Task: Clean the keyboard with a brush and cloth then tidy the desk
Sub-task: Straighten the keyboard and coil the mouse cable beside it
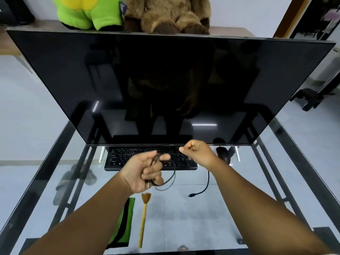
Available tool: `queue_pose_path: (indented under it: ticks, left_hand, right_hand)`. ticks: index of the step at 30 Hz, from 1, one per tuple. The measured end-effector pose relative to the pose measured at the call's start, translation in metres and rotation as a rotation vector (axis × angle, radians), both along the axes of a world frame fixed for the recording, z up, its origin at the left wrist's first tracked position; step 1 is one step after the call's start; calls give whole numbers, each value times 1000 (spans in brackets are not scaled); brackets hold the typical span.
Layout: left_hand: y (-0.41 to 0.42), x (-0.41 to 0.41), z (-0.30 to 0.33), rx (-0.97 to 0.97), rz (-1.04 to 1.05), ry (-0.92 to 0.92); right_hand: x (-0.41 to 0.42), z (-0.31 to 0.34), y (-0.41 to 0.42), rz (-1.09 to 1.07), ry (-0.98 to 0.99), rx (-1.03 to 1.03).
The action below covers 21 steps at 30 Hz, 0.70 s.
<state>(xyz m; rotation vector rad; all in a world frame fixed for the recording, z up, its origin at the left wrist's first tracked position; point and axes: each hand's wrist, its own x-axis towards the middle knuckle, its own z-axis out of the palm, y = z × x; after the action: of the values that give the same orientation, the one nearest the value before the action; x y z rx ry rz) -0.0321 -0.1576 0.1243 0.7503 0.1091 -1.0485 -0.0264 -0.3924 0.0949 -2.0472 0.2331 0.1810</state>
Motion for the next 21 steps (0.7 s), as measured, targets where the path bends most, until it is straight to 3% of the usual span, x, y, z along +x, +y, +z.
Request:
queue_pose_path:
  ticks: [4,7,10,14,17,21]
  left_hand:
    - [9,16,0,-154,455,119]
    - [9,30,1,-37,867,188]
    - [3,36,-2,83,1011,100]
    - [-10,30,-10,587,747,-400]
    - [-15,16,-13,681,388,-627]
    - [-15,-3,-13,700,-96,-662]
  right_hand:
    - [-15,-13,2,174,161,-45]
    - [-24,-12,8,321,267,-48]
    - [-28,4,17,522,330,-91]
    - [-26,38,26,702,366,-57]
    - [-25,65,26,741,328,-18]
    - [-24,90,19,706,223,92]
